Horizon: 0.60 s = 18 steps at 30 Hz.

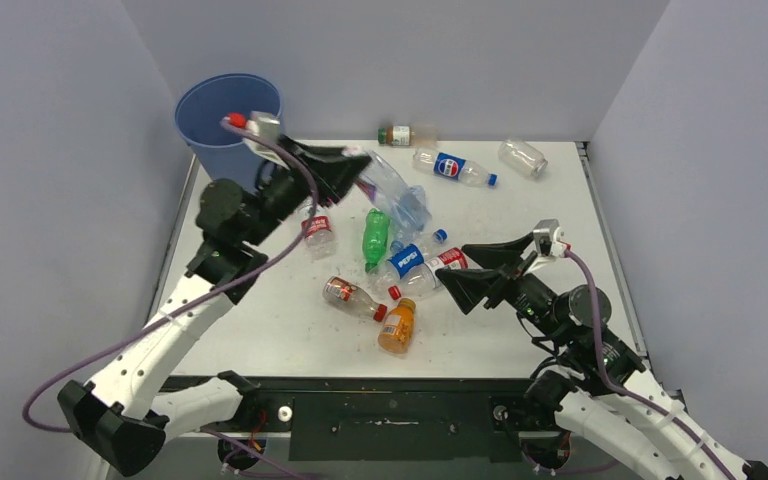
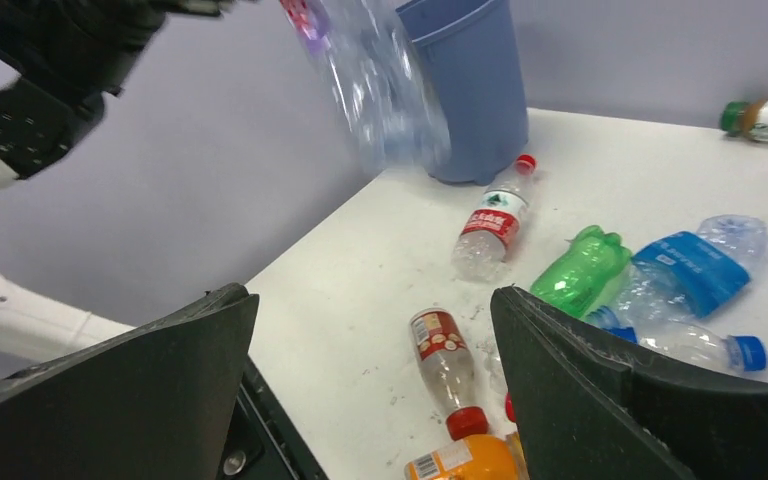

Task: Put the plastic bottles in the bin
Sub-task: Pick up the plastic bottle at the center of the board.

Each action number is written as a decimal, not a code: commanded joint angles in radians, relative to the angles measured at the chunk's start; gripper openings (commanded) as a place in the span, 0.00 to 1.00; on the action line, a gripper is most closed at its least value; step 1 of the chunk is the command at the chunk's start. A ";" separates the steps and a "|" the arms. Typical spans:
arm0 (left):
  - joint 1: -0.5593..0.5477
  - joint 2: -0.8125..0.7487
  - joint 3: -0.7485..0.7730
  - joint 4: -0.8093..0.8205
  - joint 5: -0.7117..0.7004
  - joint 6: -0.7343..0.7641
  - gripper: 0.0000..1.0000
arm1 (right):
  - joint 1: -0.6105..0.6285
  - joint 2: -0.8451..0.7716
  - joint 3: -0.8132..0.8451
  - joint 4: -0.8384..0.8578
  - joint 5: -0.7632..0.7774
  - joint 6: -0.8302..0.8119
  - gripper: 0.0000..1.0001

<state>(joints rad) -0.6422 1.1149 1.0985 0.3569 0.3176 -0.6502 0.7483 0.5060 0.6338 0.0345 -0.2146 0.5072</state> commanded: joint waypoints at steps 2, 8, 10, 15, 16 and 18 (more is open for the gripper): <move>0.210 -0.086 0.174 -0.069 -0.227 0.256 0.00 | 0.006 -0.038 0.047 -0.147 0.163 -0.059 0.90; 0.260 0.021 0.344 -0.113 -0.589 0.613 0.00 | 0.006 -0.018 -0.022 -0.169 0.349 0.002 0.90; 0.265 0.098 0.417 -0.138 -0.689 0.713 0.00 | 0.007 -0.001 -0.044 -0.166 0.375 0.009 0.90; 0.333 0.266 0.504 -0.099 -0.776 0.780 0.00 | 0.008 0.042 -0.056 -0.172 0.417 0.003 0.90; 0.343 0.292 0.507 -0.073 -0.787 0.789 0.00 | 0.007 0.050 -0.053 -0.175 0.423 0.000 0.90; 0.360 0.356 0.537 -0.054 -0.810 0.810 0.00 | 0.008 0.056 -0.050 -0.183 0.431 -0.007 0.90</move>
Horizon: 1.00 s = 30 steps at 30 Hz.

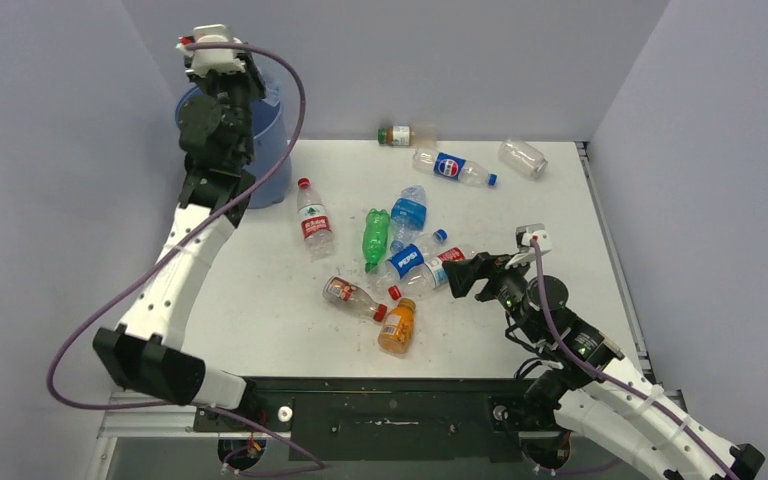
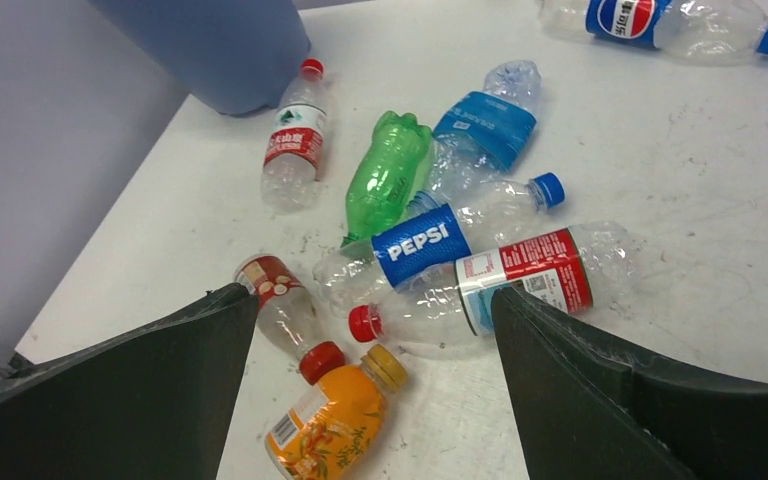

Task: Put the plastic bottles in the bin
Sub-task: Pick up the plastic bottle at the center of the board, then place the plastic bottle in the trash bin.

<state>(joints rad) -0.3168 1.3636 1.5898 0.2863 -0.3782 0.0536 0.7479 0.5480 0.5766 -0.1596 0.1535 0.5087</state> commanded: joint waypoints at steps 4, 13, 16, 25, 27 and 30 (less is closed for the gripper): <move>0.083 0.239 0.130 -0.002 -0.125 0.100 0.00 | 0.007 0.006 -0.007 0.007 0.075 -0.019 0.90; 0.091 0.365 0.147 0.065 -0.158 0.193 0.00 | 0.007 -0.066 -0.035 -0.001 0.143 -0.023 0.90; 0.090 0.387 0.145 0.013 -0.132 0.159 0.00 | 0.007 -0.056 -0.025 -0.015 0.144 -0.028 0.90; 0.091 0.411 0.158 -0.232 -0.012 0.091 0.16 | 0.007 -0.046 -0.006 -0.029 0.143 -0.032 0.90; 0.092 0.402 0.159 -0.241 -0.011 0.083 0.38 | 0.007 -0.042 0.003 -0.034 0.144 -0.033 0.90; 0.091 0.366 0.156 -0.234 -0.014 0.071 0.66 | 0.008 -0.032 0.017 -0.039 0.145 -0.035 0.90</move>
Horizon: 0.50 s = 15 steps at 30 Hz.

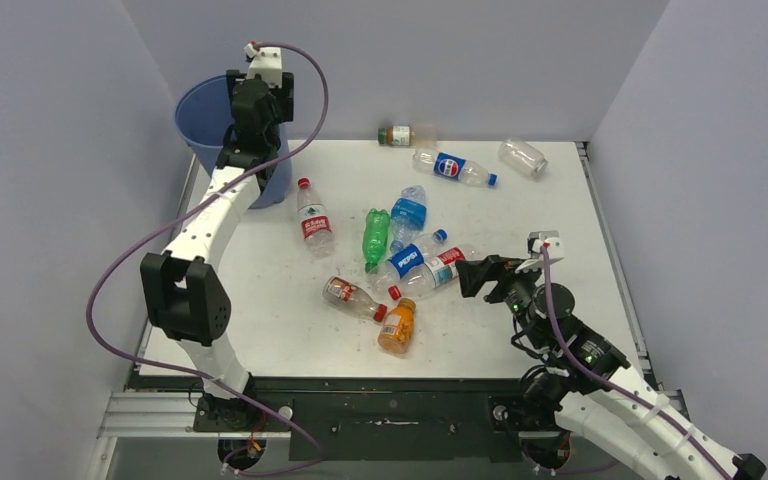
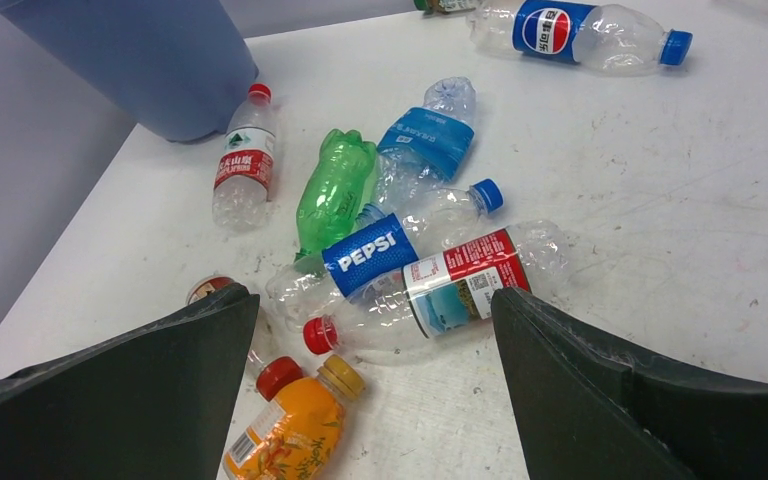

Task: Put the plastic bottles in the bin
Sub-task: Place the plastic bottle in the trash bin.

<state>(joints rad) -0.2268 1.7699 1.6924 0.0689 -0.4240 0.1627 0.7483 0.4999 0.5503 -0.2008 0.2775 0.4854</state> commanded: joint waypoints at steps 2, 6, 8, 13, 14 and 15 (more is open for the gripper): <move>-0.001 -0.072 0.064 -0.013 0.029 -0.048 0.73 | 0.007 0.022 0.053 -0.002 0.022 -0.014 0.90; -0.032 -0.164 0.068 0.000 0.003 -0.052 0.81 | 0.007 0.034 0.070 -0.005 0.032 -0.014 0.90; -0.062 -0.226 0.035 0.021 -0.015 -0.054 0.82 | 0.007 0.043 0.076 -0.004 0.046 -0.014 0.90; -0.195 -0.414 -0.153 0.022 0.031 -0.088 0.84 | 0.006 0.122 0.090 -0.002 0.138 0.030 0.90; -0.234 -0.450 -0.194 0.001 0.058 -0.108 0.84 | 0.004 0.158 0.107 -0.013 0.161 0.045 0.90; -0.262 -0.485 -0.241 -0.019 0.089 -0.127 0.84 | 0.001 0.195 0.122 -0.029 0.180 0.061 0.90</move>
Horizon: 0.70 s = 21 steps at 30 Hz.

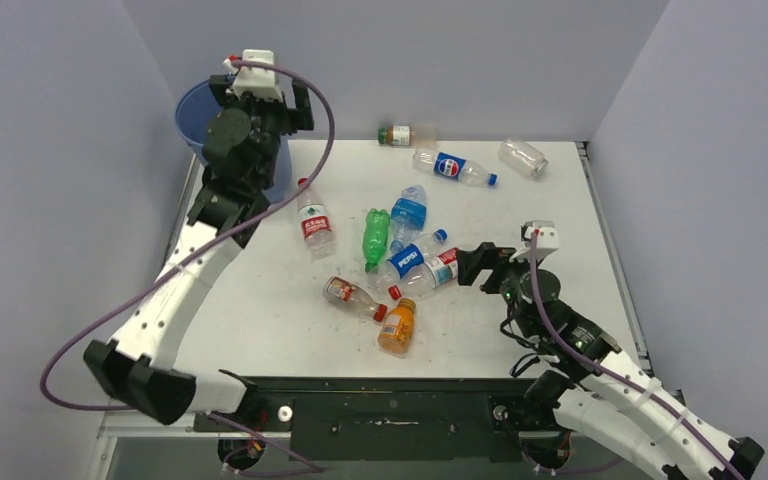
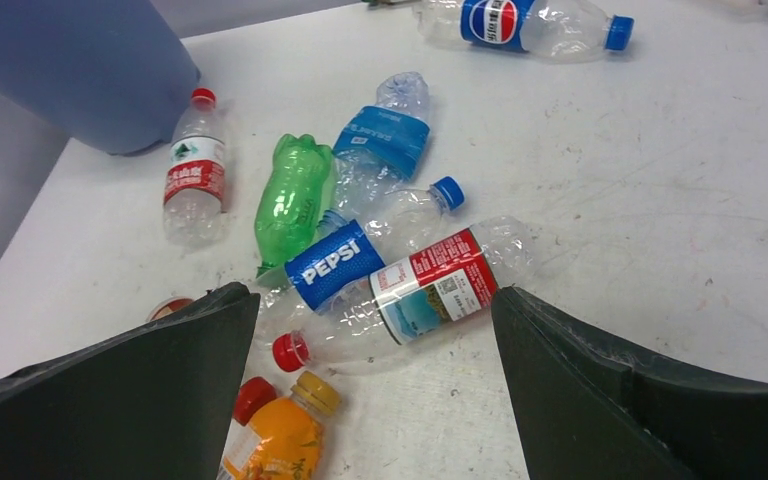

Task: Put the plastic bottles in the bin
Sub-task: Place the plastic bottle in the trash bin, then pick up the plastic bottle at the center of the board.

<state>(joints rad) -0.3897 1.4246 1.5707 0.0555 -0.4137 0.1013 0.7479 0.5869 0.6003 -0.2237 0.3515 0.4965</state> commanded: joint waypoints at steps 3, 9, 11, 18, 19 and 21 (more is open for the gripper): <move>-0.153 -0.226 -0.247 -0.106 0.183 -0.149 0.84 | -0.027 0.220 0.098 -0.032 0.119 0.101 0.90; -0.176 -0.406 -0.557 -0.145 0.300 -0.230 0.84 | -0.146 0.319 0.023 0.074 -0.036 0.228 0.90; -0.176 -0.464 -0.656 -0.120 0.298 -0.235 0.85 | -0.214 0.334 -0.023 0.115 -0.107 0.283 0.90; -0.211 -0.535 -0.778 -0.071 0.253 -0.272 0.85 | -0.376 0.449 -0.162 0.322 -0.377 0.432 0.90; -0.220 -0.534 -0.773 -0.073 0.254 -0.272 0.85 | -0.377 0.465 -0.170 0.345 -0.390 0.445 0.90; -0.236 -0.535 -0.772 -0.080 0.254 -0.272 0.85 | -0.376 0.486 -0.192 0.405 -0.404 0.479 0.90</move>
<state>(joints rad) -0.5972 0.9169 0.7639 -0.0898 -0.1596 -0.1486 0.3744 1.0431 0.4309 -0.0113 0.0654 0.8749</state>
